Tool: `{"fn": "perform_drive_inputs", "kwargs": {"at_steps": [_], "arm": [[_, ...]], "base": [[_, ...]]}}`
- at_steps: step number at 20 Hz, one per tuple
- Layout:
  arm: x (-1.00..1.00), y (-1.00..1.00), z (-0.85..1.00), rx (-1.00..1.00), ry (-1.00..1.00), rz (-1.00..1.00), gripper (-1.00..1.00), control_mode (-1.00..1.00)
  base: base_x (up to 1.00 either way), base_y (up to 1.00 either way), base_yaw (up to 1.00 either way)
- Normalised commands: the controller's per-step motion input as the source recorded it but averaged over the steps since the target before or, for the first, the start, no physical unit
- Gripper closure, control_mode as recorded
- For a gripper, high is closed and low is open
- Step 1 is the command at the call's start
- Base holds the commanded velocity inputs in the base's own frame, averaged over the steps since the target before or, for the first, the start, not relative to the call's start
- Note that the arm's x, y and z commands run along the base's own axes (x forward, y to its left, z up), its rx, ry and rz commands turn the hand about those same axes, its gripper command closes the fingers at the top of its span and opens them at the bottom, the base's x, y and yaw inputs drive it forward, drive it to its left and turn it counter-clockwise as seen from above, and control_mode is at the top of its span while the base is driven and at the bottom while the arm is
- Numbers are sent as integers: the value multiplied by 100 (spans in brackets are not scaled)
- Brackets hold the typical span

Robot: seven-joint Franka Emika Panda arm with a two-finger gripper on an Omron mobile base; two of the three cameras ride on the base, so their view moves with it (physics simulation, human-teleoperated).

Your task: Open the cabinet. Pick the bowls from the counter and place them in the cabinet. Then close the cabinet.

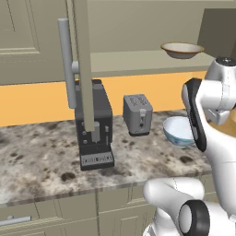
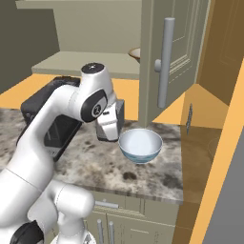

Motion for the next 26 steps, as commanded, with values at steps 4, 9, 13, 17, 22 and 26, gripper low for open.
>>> {"fn": "perform_drive_inputs", "kwargs": {"at_steps": [4, 9, 13, 17, 22, 26], "arm": [[0, -7, -37, 0, 4, 0, -100, -100], [5, -2, -42, 0, 1, 0, -100, -100], [10, -8, -33, 0, 4, 0, -100, -100], [19, -9, -30, 0, 6, 0, -100, -100], [16, -11, -28, 0, 6, 0, -100, -100], [26, -14, -27, 0, 3, 0, -100, -100]], "base": [[0, 0, 0], [0, 0, 0], [0, 0, 0], [0, 0, 0], [0, 0, 0], [0, 0, 0]]}}
